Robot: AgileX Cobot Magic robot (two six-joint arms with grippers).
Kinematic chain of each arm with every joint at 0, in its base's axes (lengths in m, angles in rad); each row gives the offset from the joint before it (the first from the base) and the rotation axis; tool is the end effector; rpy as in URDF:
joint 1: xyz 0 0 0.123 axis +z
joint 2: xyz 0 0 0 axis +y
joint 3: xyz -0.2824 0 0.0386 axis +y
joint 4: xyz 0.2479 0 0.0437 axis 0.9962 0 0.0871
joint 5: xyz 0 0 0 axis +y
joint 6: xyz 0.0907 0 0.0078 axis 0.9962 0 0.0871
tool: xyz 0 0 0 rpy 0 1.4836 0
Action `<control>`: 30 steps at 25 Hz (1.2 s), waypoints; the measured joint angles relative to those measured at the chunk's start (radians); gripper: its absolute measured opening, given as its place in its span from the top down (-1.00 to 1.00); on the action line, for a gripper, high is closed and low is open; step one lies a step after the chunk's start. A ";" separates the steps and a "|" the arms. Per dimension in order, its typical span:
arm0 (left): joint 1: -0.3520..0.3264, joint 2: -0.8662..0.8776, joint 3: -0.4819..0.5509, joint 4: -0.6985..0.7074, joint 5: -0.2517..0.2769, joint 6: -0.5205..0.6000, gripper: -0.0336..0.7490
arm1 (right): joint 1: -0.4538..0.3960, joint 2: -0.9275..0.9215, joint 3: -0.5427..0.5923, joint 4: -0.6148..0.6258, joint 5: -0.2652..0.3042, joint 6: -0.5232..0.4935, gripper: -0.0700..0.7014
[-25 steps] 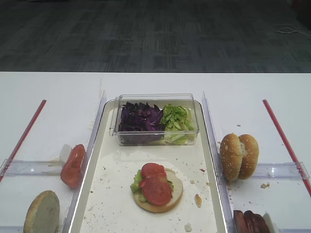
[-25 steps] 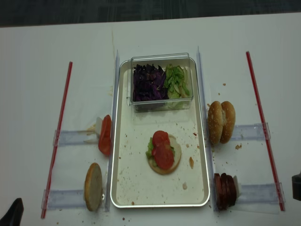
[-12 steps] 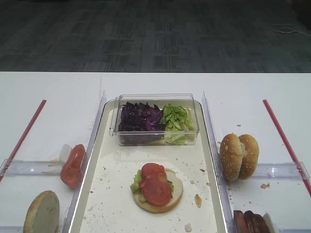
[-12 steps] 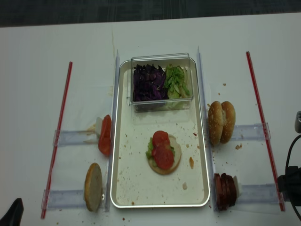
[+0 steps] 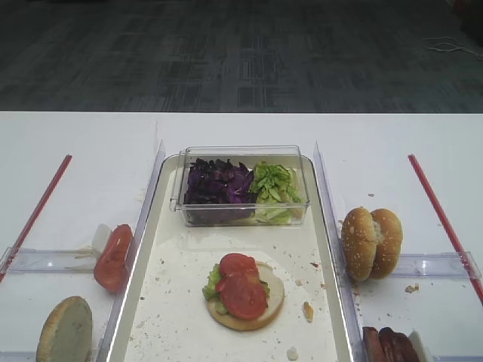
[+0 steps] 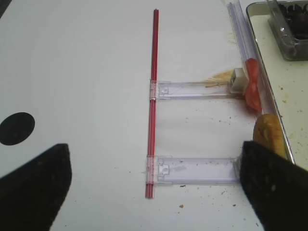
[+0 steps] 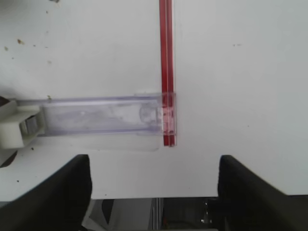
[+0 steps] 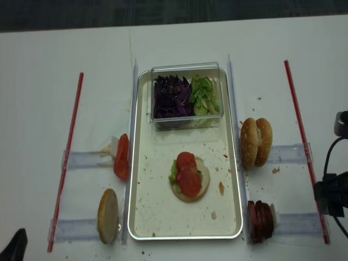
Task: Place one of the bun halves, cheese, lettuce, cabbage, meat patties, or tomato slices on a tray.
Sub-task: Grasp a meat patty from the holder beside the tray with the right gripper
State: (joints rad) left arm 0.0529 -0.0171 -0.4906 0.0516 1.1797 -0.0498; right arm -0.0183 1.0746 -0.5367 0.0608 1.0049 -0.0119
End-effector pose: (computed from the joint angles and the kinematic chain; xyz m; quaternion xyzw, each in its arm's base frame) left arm -0.0121 0.0037 0.2652 -0.0478 0.8793 0.0264 0.4731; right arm 0.1452 0.0020 0.2099 0.0180 0.9978 0.0257 0.0579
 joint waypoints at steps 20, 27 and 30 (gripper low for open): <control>0.000 0.000 0.000 0.000 0.000 0.000 -0.84 | 0.181 0.078 -0.001 0.087 -0.061 0.075 -0.68; 0.000 0.000 0.000 0.000 0.000 0.000 -0.84 | 0.418 0.078 -0.001 0.091 -0.108 0.248 -0.68; 0.000 0.000 0.000 0.000 0.000 0.000 -0.84 | 0.509 0.078 -0.005 0.091 -0.139 0.322 -0.68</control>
State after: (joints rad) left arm 0.0529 -0.0171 -0.4906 0.0516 1.1797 -0.0498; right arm 0.4904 1.1524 -0.5412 0.1521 0.8663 0.3102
